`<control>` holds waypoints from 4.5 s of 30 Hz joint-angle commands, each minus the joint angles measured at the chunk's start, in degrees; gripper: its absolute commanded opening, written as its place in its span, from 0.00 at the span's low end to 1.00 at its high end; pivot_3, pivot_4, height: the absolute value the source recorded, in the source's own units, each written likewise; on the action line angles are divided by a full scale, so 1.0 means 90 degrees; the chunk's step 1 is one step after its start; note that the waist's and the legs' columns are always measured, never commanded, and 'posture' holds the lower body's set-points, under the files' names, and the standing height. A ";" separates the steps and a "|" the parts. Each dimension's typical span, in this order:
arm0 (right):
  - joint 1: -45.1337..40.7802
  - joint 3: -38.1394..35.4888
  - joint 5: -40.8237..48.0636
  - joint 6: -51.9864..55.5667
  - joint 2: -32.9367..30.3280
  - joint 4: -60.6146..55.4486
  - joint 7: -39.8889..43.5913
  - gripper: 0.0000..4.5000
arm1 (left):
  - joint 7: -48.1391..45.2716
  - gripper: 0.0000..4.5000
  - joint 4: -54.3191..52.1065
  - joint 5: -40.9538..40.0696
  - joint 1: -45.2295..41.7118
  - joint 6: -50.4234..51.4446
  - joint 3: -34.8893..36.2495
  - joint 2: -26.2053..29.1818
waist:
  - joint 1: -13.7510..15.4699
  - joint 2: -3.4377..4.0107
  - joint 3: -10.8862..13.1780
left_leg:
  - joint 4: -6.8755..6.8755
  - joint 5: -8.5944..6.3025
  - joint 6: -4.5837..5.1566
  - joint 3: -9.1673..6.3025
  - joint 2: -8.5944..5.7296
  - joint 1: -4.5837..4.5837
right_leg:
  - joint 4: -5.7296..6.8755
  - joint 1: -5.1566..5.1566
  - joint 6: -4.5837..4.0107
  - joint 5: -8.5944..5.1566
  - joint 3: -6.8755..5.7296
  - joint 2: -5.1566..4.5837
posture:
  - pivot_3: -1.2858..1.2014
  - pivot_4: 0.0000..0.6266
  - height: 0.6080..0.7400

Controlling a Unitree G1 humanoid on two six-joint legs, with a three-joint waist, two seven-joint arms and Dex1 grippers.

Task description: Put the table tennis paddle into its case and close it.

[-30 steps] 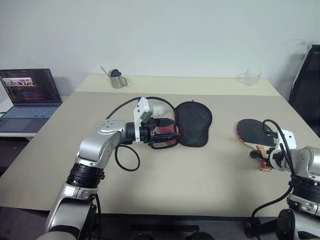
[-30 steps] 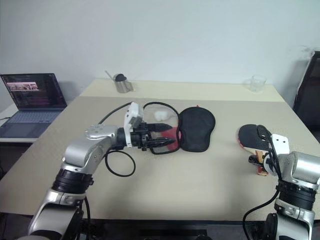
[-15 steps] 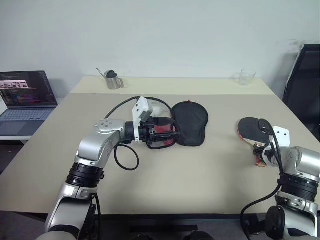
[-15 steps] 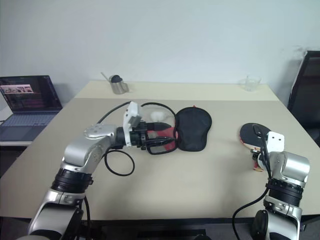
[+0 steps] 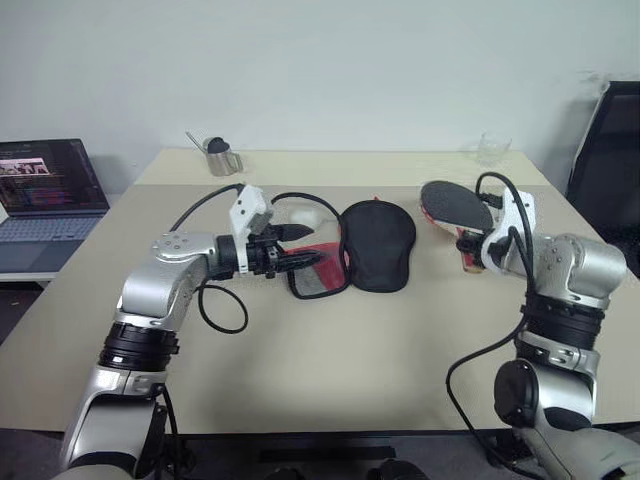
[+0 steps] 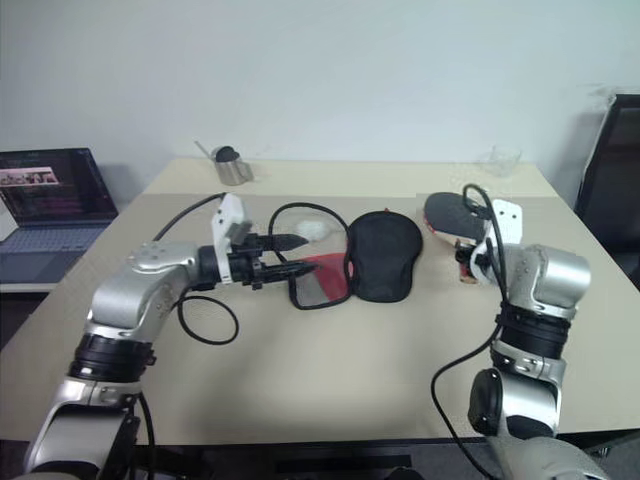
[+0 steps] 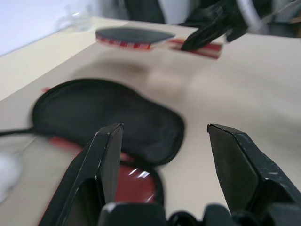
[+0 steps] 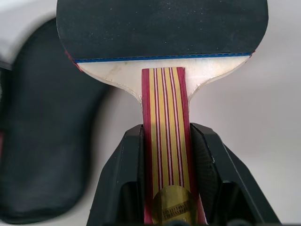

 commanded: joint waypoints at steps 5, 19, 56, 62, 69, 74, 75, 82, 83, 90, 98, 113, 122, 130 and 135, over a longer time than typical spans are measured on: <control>-0.0770 0.0319 0.0084 -0.1171 0.0857 0.0942 -0.0324 0.24 | 0.0112 0.69 -0.0217 0.0031 0.0224 -0.0106 0.0274 0.0172 | 0.0008 0.0000 0.0000 | 0.0004 0.0001 0.0000 0.0004 0.0002 -0.0027 | 0.0008 -0.0035 0.0001 0.0001 0.0003 -0.0004 | 0.52 0.24 1.00; -0.1075 0.0908 0.0232 -0.2795 0.1569 0.2674 -0.0446 0.24 | 0.0410 0.69 -0.1032 -0.0151 0.1185 0.0302 0.1013 0.0911 | -0.0007 -0.0001 0.0000 | -0.0009 0.0000 0.0000 0.0015 0.0027 -0.0043 | 0.0006 -0.0058 -0.0001 0.0002 0.0007 -0.0009 | 0.52 0.24 1.00; -0.0254 0.1113 0.0187 -0.2797 0.2260 0.1915 -0.2074 0.24 | 0.0549 0.69 -0.1199 -0.0203 0.1247 0.0463 0.0941 0.0886 | -0.0002 -0.0001 0.0000 | -0.0007 0.0001 -0.0001 0.0016 0.0042 -0.0042 | 0.0009 -0.0058 -0.0003 0.0003 0.0004 0.0001 | 0.52 0.24 1.00; -0.0315 0.1182 0.0244 -0.2967 0.2300 0.2146 -0.2062 0.24 | 0.0575 0.69 -0.1272 -0.0215 0.1292 0.0500 0.0956 0.0897 | -0.0005 -0.0001 0.0000 | -0.0006 0.0001 -0.0001 0.0015 0.0043 -0.0041 | 0.0009 -0.0058 -0.0004 0.0003 0.0004 0.0002 | 0.52 0.24 1.00; -0.0484 0.1123 0.0363 -0.3016 0.2371 0.2330 -0.2157 0.24 | 0.0590 0.69 -0.1328 -0.0217 0.1328 0.0514 0.0956 0.0894 | -0.0006 -0.0001 0.0000 | -0.0006 0.0001 -0.0001 0.0015 0.0046 -0.0041 | 0.0010 -0.0058 -0.0004 0.0004 0.0003 0.0004 | 0.52 0.24 1.00; -0.0607 0.1026 0.0475 -0.3002 0.2465 0.2428 -0.2251 0.24 | 0.0608 0.69 -0.1330 -0.0210 0.1325 0.0510 0.0943 0.0880 | -0.0006 -0.0001 0.0000 | -0.0005 0.0001 -0.0001 0.0015 0.0049 -0.0041 | 0.0010 -0.0058 -0.0006 0.0005 0.0004 0.0008 | 0.52 0.24 1.00; -0.0637 0.0971 0.0526 -0.2983 0.2500 0.2450 -0.2277 0.24 | 0.0609 0.69 -0.1328 -0.0211 0.1324 0.0509 0.0941 0.0879 | -0.0006 -0.0001 0.0000 | -0.0004 0.0001 -0.0001 0.0016 0.0049 -0.0041 | 0.0010 -0.0058 -0.0006 0.0005 0.0004 0.0008 | 0.52 0.24 1.00; -0.0791 0.1011 0.0670 -0.3068 0.2569 0.2615 -0.2386 0.24 | 0.0624 0.69 -0.1315 -0.0210 0.1330 0.0498 0.0932 0.0880 | -0.0011 -0.0001 0.0000 | -0.0003 0.0001 -0.0001 0.0016 0.0057 -0.0041 | 0.0010 -0.0058 -0.0009 0.0006 0.0004 0.0017 | 0.52 0.24 1.00; -0.0780 0.1026 0.0671 -0.3082 0.2560 0.2635 -0.2385 0.24 | 0.0627 0.69 -0.1315 -0.0210 0.1332 0.0497 0.0931 0.0881 | -0.0011 -0.0002 0.0000 | -0.0003 0.0001 -0.0001 0.0016 0.0058 -0.0041 | 0.0010 -0.0058 -0.0009 0.0006 0.0004 0.0019 | 0.52 0.24 1.00; -0.0665 0.1038 0.0619 -0.3238 0.2501 0.2809 -0.2486 0.24 | 0.0635 0.69 -0.1354 -0.0234 0.1371 0.0510 0.0925 0.0886 | -0.0009 -0.0002 0.0000 | 0.0000 0.0001 -0.0001 0.0016 0.0064 -0.0041 | 0.0010 -0.0058 -0.0011 0.0008 0.0005 0.0025 | 0.52 0.24 1.00; -0.0568 0.1155 0.0524 -0.3517 0.2379 0.3001 -0.2620 0.24 | 0.0639 0.69 -0.1360 -0.0245 0.1366 0.0513 0.0915 0.0874 | -0.0004 -0.0002 0.0000 | 0.0008 0.0001 -0.0001 0.0015 0.0066 -0.0041 | 0.0011 -0.0056 -0.0013 0.0009 0.0005 0.0029 | 0.52 0.24 1.00; -0.0433 0.1352 0.0530 -0.3664 0.2384 0.3137 -0.2414 0.24 | 0.0668 0.69 -0.1406 -0.0327 0.1356 0.0550 0.0920 0.0835 | -0.0004 -0.0002 0.0000 | 0.0015 0.0001 -0.0001 0.0014 0.0071 -0.0041 | 0.0013 -0.0055 -0.0016 0.0011 0.0004 0.0033 | 0.52 0.24 1.00; -0.0331 0.1402 0.0506 -0.3689 0.2326 0.3207 -0.2322 0.93 | 0.0647 0.69 -0.1360 -0.0318 0.1306 0.0534 0.0874 0.0829 | -0.0010 -0.0002 -0.0001 | 0.0016 0.0001 -0.0001 0.0015 0.0076 -0.0041 | 0.0013 -0.0055 -0.0020 0.0014 0.0005 0.0038 | 0.52 0.24 1.00; -0.0306 0.1301 0.0604 -0.3573 0.2302 0.3090 -0.2327 1.00 | 0.0667 0.69 -0.1139 -0.0205 0.1169 0.0426 0.0781 0.0804 | -0.0008 -0.0002 -0.0001 | 0.0017 0.0001 -0.0001 0.0014 0.0076 -0.0041 | 0.0014 -0.0055 -0.0020 0.0014 0.0005 0.0039 | 0.52 0.24 1.00; -0.0441 0.1375 0.0776 -0.3154 0.2058 0.2395 -0.1966 1.00 | 0.0773 0.69 -0.0909 -0.0105 0.1090 0.0329 0.0786 0.0745 | -0.0005 -0.0002 -0.0001 | 0.0018 0.0001 -0.0001 0.0014 0.0077 -0.0041 | 0.0014 -0.0056 -0.0021 0.0014 0.0005 0.0040 | 0.52 0.24 1.00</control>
